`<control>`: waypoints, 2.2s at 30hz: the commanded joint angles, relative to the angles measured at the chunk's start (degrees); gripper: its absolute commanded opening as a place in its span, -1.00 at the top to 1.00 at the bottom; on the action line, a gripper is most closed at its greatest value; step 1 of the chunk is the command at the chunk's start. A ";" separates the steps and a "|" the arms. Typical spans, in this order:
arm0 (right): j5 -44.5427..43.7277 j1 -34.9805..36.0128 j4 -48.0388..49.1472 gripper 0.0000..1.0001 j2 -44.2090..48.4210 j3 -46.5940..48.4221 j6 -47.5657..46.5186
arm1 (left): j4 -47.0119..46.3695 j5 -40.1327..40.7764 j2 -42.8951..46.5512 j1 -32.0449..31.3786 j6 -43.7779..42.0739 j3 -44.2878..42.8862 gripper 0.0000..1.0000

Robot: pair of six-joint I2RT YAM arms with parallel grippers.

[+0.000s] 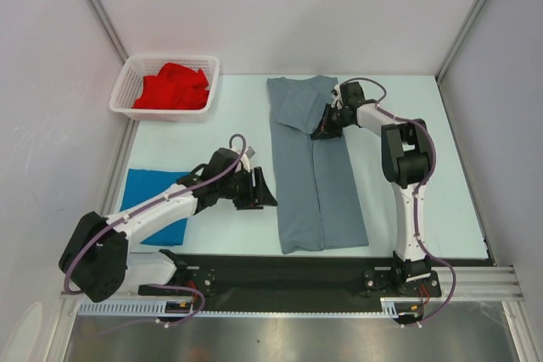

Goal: Fold and stack the t-shirts
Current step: Fold the tshirt

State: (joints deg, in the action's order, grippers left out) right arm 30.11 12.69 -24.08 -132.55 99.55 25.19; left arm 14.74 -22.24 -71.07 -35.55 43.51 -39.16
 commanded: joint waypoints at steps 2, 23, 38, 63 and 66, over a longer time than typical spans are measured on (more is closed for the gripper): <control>0.73 0.49 0.70 0.91 5.18 -2.95 -2.25 | 1.26 0.01 -2.58 -1.27 -0.26 -0.40 -0.24; 3.64 -0.82 4.47 0.98 5.64 -6.21 1.61 | -5.96 -1.14 -6.80 -4.35 6.15 2.86 -0.13; 4.61 1.90 3.52 1.00 -0.69 -2.08 1.79 | -3.14 -0.96 -7.59 -4.70 5.62 2.24 -0.18; -14.10 -3.81 -21.45 0.16 53.87 -47.33 -1.55 | -5.51 -1.14 -12.61 -14.63 18.18 6.27 0.00; -17.18 -4.16 -24.08 0.18 56.16 -50.15 -0.85 | -8.67 -1.49 -11.37 -14.72 22.49 9.18 0.02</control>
State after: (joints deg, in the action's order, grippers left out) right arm 18.09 8.82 -45.36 -80.25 50.43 22.98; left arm 7.60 -25.08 -84.49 -49.69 60.10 -32.69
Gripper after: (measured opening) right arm 0.414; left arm 0.499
